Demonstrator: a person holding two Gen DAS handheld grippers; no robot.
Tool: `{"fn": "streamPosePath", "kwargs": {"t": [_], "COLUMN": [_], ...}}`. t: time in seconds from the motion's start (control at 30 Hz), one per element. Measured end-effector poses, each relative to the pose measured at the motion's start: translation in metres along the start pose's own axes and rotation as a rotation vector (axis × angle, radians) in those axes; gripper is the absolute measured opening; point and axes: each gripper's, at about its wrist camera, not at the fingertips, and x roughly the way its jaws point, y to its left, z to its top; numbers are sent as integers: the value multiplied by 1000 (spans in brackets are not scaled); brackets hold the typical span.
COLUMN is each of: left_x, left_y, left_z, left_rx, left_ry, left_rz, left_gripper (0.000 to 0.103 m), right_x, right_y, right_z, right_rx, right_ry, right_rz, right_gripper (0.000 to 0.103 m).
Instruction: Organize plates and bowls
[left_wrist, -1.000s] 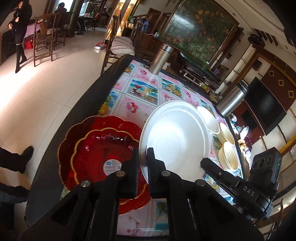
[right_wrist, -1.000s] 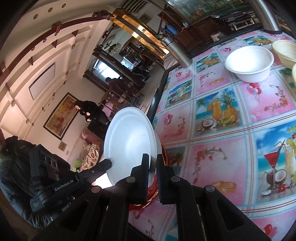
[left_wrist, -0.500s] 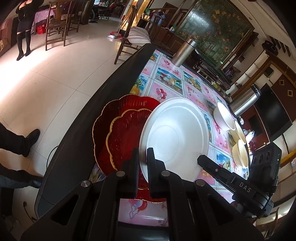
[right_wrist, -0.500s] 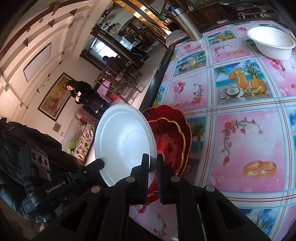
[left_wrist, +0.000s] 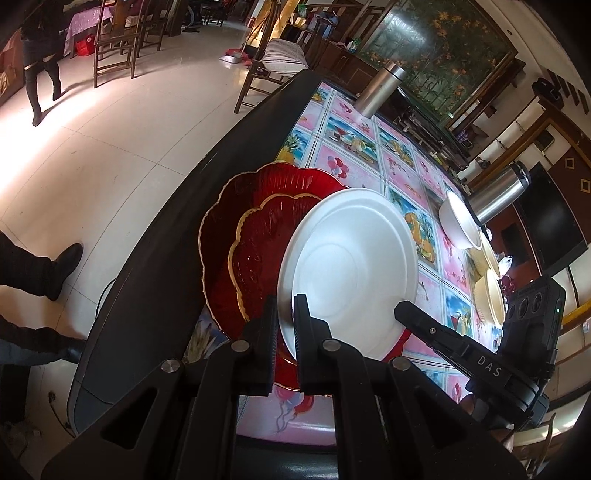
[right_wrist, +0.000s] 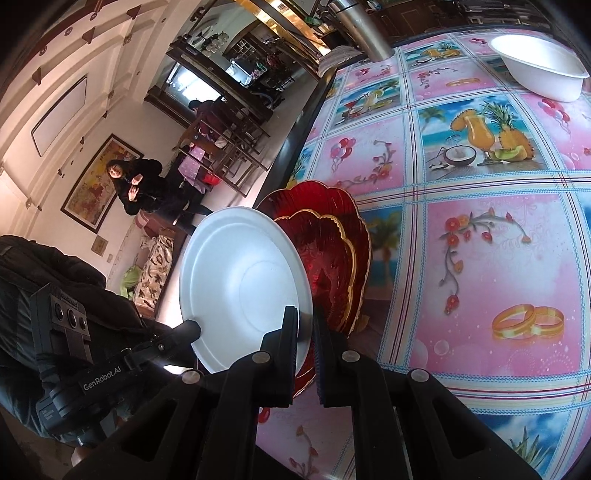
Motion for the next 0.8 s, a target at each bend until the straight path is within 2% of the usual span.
{"fn": "streamPosePath", "kwargs": {"t": [0.27,0.67,0.8], "left_x": [3,-3,-4], "left_y": [1,-12,-18], "left_z": [-3,-2,-3], "left_rx": [26,124,187], "left_ry": [25,-2,-7], "left_rz": [40,150,215], "left_gripper": [7,7,17], "right_x": [5,10,11], "right_y": [4,21,20], "right_z": [0,-2,-1], "right_rx": [-22,-134,-139], "right_ry": [-3,-23,-25], "right_rz": [-16,-117,-125], "right_gripper": [8,12,12]}}
